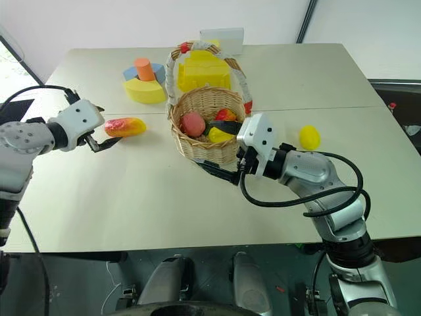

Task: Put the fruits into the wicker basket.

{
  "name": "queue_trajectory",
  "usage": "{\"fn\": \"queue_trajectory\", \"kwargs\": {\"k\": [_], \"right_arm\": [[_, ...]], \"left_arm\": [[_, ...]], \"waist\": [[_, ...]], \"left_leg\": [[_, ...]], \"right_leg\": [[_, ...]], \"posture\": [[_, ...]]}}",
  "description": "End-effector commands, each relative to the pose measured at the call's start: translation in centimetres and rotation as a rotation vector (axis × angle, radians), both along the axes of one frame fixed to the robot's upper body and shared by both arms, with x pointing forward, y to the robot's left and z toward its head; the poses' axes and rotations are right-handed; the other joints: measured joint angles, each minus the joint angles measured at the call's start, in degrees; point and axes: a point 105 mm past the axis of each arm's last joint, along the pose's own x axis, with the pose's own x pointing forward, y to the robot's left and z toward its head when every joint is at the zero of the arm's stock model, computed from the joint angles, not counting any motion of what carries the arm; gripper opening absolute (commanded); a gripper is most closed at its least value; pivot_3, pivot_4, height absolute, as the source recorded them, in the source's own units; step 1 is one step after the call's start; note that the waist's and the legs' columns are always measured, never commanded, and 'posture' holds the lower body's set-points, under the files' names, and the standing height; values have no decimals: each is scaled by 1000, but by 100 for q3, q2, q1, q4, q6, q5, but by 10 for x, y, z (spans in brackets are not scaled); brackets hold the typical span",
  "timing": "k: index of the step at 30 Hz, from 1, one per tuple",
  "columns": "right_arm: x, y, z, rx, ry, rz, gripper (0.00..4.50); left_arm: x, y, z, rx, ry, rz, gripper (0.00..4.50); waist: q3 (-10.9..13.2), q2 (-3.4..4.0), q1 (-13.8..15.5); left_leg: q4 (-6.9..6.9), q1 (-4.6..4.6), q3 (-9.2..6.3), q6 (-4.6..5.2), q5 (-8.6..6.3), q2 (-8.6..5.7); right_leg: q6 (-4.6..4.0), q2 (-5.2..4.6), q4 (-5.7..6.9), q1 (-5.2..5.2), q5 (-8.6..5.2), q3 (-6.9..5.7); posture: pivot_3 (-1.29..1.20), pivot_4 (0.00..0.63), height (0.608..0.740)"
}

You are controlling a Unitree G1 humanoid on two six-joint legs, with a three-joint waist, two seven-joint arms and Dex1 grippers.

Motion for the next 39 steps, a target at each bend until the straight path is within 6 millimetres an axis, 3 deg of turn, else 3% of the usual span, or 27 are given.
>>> {"fn": "queue_trajectory", "kwargs": {"k": [1, 6, 14, 19, 20, 21, 25, 27, 29, 32, 34, 36, 39], "right_arm": [[-3, 4, 9, 14, -50, 23, 4500], [-4, 4, 8, 22, -55, 8, 4500], [-5, 3, 10, 38, -61, -15, 4500], [-6, 3, 10, 41, -63, -23, 4500], [-6, 3, 10, 41, -63, -24, 4500], [-6, 2, 10, 41, -63, -25, 4500], [-7, 2, 10, 38, -65, -26, 4500], [-7, 1, 10, 37, -66, -27, 4500], [-7, 0, 10, 35, -66, -28, 4500], [-5, -3, 10, 29, -67, -29, 4500], [-1, -5, 11, 23, -69, -30, 4500], [2, -5, 12, 19, -73, -27, 4500], [5, -4, 14, 17, -80, -19, 4500]], "left_arm": [[15, 11, 2, 82, -38, 34, 4463], [33, 2, -8, 67, -37, 21, 4463], [48, 13, -24, 106, -15, 80, 4463], [51, 12, -25, 54, -42, 90, 2903], [51, 12, -24, 46, -53, 95, 2218], [51, 12, -23, 35, -60, 99, 1929], [44, 14, -4, -149, -143, 123, 1929], [31, 0, 17, -377, -177, 63, 1929], [2, -25, 39, -549, -184, -107, 1929], [-42, -56, 58, -701, -105, -293, 1929], [-68, -86, 66, -694, -46, -433, 1929], [-73, -110, 71, -702, -27, -477, 1929], [-62, -146, 72, -703, -38, -487, 1929]], "waist": [[0, 0, -7], [0, 0, -11], [0, -2, -34], [0, -2, -20], [0, -2, -19], [0, -2, -18], [0, -2, -38], [0, -2, -45], [0, -3, -53], [-1, -3, -38], [-1, -3, -26], [-1, -3, 5], [-2, -3, 20]], "left_leg": [[0, 0, 1, 0, 0, 0], [0, -4, 2, 1, -1, 1], [1, -7, 5, 1, -1, 1], [1, -7, 6, 1, -1, 2], [2, -7, 6, 1, -1, 2], [2, -7, 6, 1, -1, 3], [2, -9, 5, 1, -1, 8], [2, -14, 6, 1, -1, 15], [2, -25, 5, 0, 0, 21], [5, -42, 3, -3, 2, 23], [6, -42, 2, -5, 3, 22], [7, -39, -3, -7, 4, 18], [9, -4, -5, -8, 5, 5]], "right_leg": [[0, 0, 0, -1, 0, 0], [1, 0, 5, -7, 1, 0], [2, 0, 10, -17, 1, 2], [2, -3, 14, -19, 1, 2], [2, -4, 15, -18, 1, 2], [2, -5, 15, -18, 1, 2], [2, -7, 14, -19, 1, 1], [2, -8, 17, -26, 1, 3], [2, -12, 17, -38, 2, 6], [1, -24, 19, -52, 2, 7], [1, -26, 20, -54, 3, 7], [1, -23, 24, -47, 3, 6], [1, -20, 27, -9, 3, 4]], "posture": [[0, 150, 740], [0, 150, 740], [0, 150, 740], [0, 150, 740], [0, 150, 740], [0, 150, 740], [0, 150, 740], [0, 150, 740], [0, 150, 740], [0, 150, 740], [0, 150, 740], [0, 150, 740], [0, 150, 740]]}}
